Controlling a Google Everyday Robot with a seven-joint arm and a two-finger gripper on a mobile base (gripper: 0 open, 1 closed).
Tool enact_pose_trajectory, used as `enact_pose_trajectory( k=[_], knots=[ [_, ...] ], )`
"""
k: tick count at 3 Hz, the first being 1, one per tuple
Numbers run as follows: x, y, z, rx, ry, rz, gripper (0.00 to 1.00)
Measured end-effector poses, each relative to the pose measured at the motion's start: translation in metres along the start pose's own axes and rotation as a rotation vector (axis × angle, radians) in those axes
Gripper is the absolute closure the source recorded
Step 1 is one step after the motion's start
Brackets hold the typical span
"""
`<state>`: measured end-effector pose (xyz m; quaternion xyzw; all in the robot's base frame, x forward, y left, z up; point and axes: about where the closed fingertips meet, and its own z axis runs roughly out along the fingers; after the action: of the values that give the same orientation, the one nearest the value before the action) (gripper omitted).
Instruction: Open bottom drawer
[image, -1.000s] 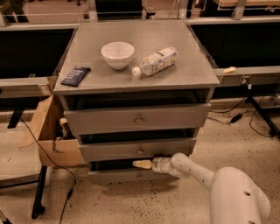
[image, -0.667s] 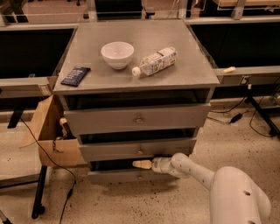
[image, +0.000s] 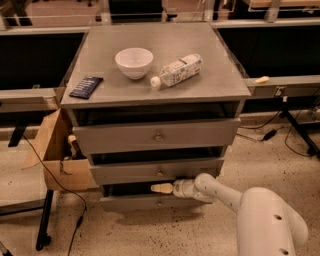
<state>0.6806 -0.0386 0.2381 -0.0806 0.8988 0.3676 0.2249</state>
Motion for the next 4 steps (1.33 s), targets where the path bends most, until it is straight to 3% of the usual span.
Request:
enact_pose_trajectory(
  k=[1, 2, 3, 4],
  knots=[
    [0.001, 0.007, 0.001, -0.004, 0.026, -0.006, 0.07],
    [0.000, 0.008, 0.001, -0.004, 0.027, -0.006, 0.32],
    [0.027, 0.025, 0.008, -0.015, 0.151, -0.011, 0.55],
    [0.022, 0.025, 0.007, -0.015, 0.152, -0.011, 0.77]
  ],
)
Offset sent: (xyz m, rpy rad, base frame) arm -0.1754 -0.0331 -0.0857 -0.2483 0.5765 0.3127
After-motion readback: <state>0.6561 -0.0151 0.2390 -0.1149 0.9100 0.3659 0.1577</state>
